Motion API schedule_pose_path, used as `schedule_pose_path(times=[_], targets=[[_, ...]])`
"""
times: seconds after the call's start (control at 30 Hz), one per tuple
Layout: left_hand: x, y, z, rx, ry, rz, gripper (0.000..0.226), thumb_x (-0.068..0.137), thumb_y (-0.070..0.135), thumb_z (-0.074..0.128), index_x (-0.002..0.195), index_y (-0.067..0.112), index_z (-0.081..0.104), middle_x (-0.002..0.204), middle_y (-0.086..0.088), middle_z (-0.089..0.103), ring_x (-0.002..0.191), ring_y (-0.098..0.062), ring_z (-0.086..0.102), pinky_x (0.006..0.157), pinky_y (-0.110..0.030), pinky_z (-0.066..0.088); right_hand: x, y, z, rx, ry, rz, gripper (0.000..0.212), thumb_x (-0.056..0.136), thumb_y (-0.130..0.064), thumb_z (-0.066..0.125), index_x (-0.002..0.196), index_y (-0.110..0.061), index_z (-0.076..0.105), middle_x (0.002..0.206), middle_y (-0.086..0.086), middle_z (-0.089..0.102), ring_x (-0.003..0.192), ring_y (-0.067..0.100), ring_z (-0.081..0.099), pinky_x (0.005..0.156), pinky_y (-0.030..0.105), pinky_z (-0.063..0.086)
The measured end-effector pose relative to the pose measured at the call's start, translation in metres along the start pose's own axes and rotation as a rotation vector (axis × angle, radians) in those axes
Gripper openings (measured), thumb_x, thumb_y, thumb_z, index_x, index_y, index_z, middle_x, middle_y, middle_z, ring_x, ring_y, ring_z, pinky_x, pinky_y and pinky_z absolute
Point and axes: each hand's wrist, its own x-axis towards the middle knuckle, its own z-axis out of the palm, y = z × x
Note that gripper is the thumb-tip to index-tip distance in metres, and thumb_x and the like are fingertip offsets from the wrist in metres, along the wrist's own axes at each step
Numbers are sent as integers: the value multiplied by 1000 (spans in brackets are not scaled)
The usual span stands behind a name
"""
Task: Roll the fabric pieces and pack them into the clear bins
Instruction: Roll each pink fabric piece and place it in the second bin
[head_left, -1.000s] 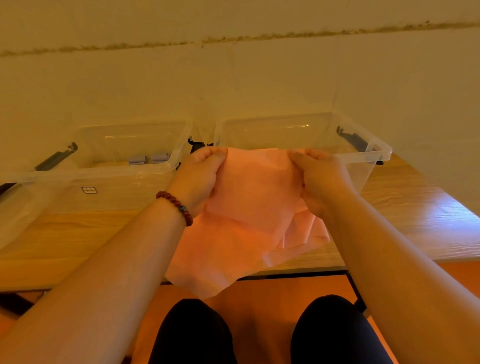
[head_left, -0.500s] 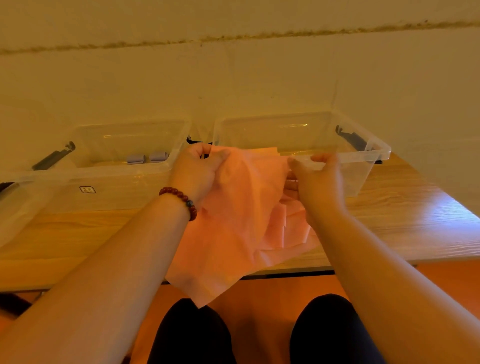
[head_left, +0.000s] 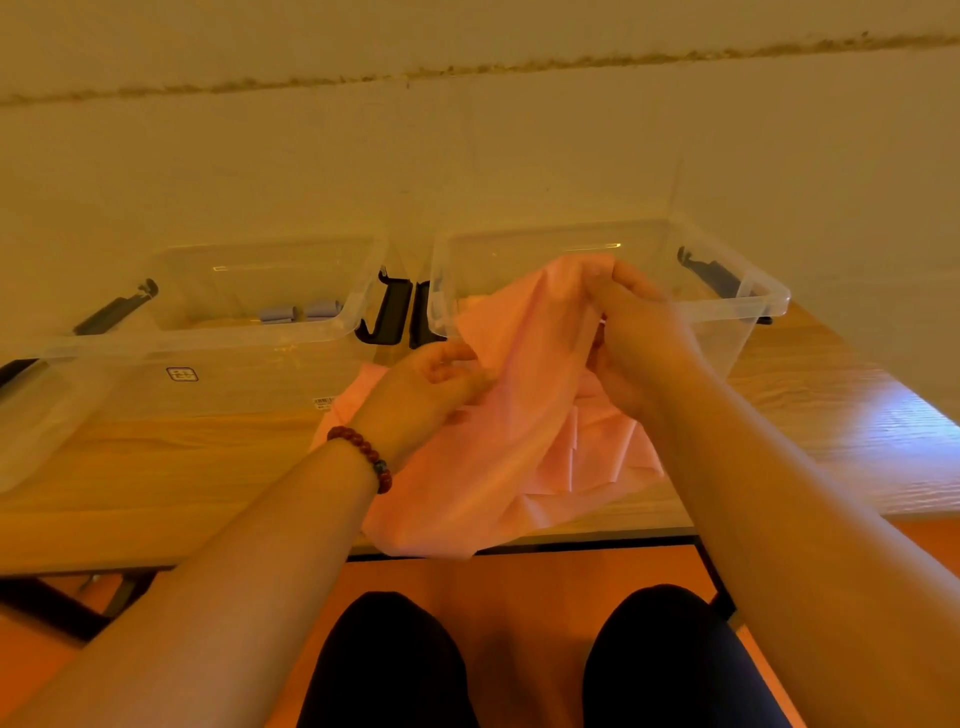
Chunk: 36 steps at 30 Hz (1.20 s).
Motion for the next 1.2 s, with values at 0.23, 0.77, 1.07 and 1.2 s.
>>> schedule_pose_path(times=[0.23,0.77,1.07,1.2], targets=[[2,6,5,3,-13,41,15,82,42,70,95,44,64,101,11,63,91,-12,60,68,-30,50,9,-8,0,99,-28,2,30,103,-11,41,94,-24,66,78,-1,69,71,13,64,71,34,53],[5,13,8,-557,-189,-113,36,74,24,63,109,14,64,110,-6,69,105,-22,63,95,-40,51,17,-3,-8,-36,73,-2,26,103,-22,44,115,-24,66,73,-7,66,66,9,58,61,28,50],[18,31,-6,-348,-49,53,23,94,12,57,110,27,63,107,-3,71,92,-19,70,73,-36,58,25,-6,-12,-627,144,-141,27,96,-34,54,121,-24,58,94,-3,59,74,12,54,63,28,46],[23,24,-1,-108,194,69,27,92,21,61,114,37,59,130,4,58,109,-16,61,90,-41,54,21,-3,-14,-667,252,-155,35,82,-36,74,100,-22,48,85,-2,54,70,14,55,53,28,43]])
